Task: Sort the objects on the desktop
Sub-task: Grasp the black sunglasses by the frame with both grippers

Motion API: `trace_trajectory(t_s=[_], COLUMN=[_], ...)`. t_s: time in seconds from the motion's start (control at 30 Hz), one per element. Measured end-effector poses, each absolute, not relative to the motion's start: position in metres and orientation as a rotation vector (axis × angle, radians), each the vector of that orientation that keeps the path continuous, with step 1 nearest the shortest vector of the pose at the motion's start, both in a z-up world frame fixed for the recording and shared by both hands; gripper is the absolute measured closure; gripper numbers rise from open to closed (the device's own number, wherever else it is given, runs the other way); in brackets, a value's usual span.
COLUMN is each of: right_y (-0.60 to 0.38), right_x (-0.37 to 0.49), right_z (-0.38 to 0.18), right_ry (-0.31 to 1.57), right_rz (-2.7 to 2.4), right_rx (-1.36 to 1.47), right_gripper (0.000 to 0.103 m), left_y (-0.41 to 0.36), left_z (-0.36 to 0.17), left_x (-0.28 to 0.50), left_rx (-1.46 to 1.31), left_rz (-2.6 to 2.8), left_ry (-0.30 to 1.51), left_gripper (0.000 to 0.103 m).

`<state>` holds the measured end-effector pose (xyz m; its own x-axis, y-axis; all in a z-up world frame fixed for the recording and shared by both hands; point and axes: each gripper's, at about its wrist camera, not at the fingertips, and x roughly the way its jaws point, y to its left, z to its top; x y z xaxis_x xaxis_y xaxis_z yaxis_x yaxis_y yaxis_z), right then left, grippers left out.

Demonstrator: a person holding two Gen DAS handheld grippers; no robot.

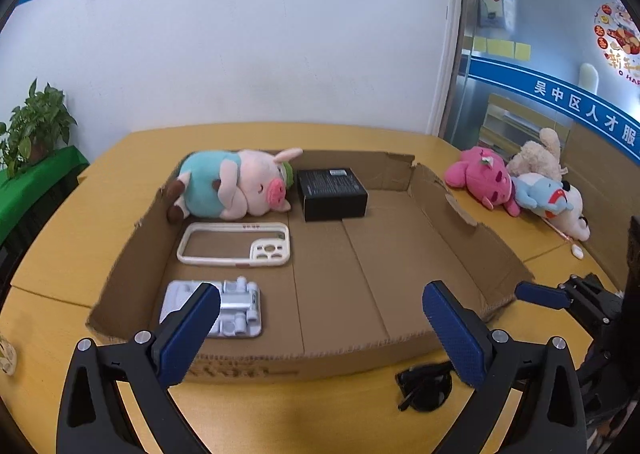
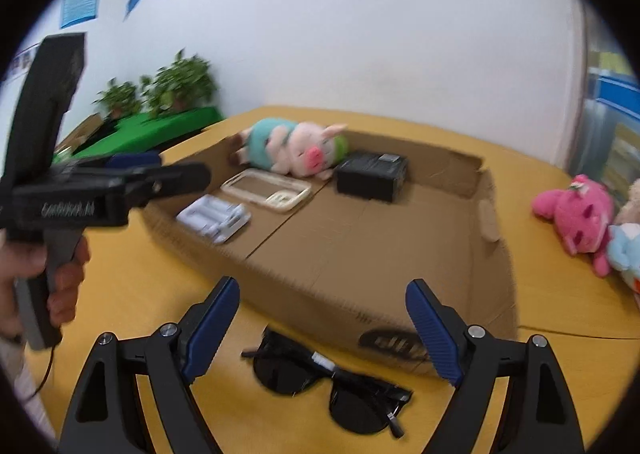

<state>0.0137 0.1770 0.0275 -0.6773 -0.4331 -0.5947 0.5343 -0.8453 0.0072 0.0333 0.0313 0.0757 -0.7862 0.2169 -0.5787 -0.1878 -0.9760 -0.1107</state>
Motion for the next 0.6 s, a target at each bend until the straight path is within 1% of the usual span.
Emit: trace_trajectory(t_s=[0.17, 0.27, 0.47, 0.6], right_y=[0.201, 0.207, 0.205, 0.194], right_x=[0.015, 0.003, -0.019, 0.0], right_z=[-0.013, -0.028, -0.047, -0.056], right_ry=[0.158, 0.119, 0.13, 0.141], right_rz=[-2.283, -2.275, -2.238, -2.108], right_rx=[0.967, 1.016, 1.075, 1.115], right_gripper=[0.018, 0.018, 0.017, 0.017], left_y=[0.02, 0.019, 0.021, 0.021], left_z=[0.054, 0.043, 0.03, 0.025], left_x=[0.051, 0.056, 0.061, 0.062], left_rx=[-0.96, -1.0, -1.052, -1.059], left_rz=[2.742, 2.71, 2.662, 2.632], left_ry=[-0.067, -0.083, -0.122, -0.147], left_gripper=[0.001, 0.001, 0.001, 0.001])
